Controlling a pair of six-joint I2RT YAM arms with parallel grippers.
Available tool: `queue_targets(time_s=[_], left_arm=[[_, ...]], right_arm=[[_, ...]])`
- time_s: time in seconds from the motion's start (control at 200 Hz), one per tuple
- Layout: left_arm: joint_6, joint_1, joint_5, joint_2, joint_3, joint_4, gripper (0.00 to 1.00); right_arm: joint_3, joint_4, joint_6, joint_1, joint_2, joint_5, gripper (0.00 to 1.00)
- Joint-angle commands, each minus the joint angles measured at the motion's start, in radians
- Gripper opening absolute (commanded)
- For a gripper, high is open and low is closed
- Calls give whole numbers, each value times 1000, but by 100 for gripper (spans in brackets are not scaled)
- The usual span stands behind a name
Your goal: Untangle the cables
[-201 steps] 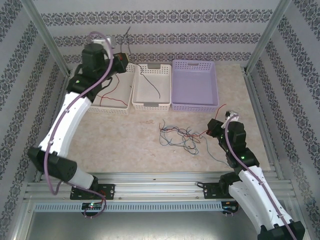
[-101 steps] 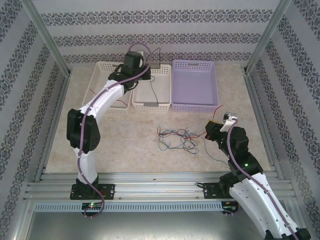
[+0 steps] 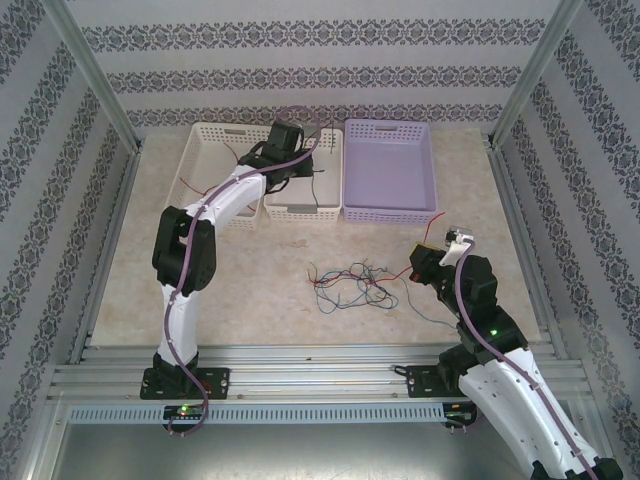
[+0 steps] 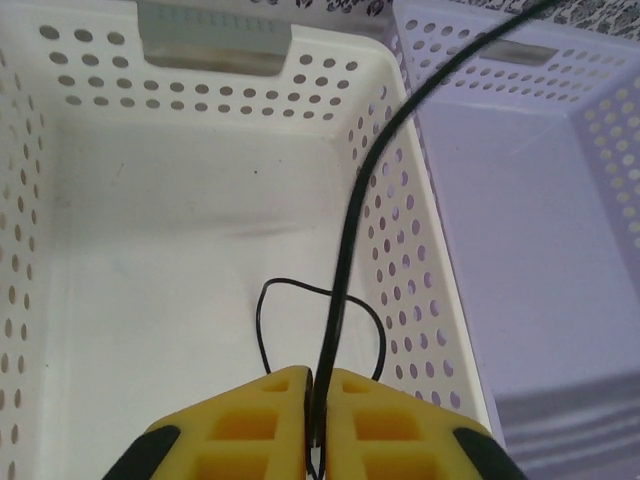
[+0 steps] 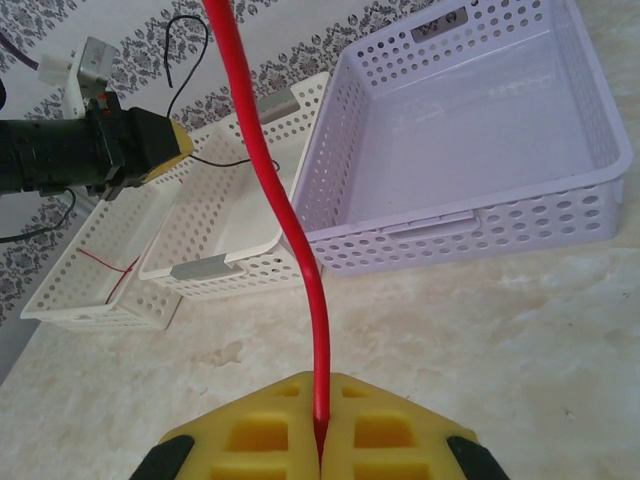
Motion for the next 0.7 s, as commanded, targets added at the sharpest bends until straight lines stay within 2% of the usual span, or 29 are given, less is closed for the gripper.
queue_targets(time_s=[0.0,0.055,0.275,0.43,0.694], left_arm=[[-7,-5,-2,11,19,-47,21],[-11,-5,-2,6,14,-50,31],[-18,-5,34,-28,-20,-47,44],[-8,-5,40,-61,-67,-44,45],[-51,12,31,-153,-253,44,44]], right_arm=[[29,17,7,12,-17,39,0],[30,24,10,14,-20,49,0],[49,31,15,12,-13,75,0],[62,44,22,12,6,67,0],[64,58,32,16,25,52,0]])
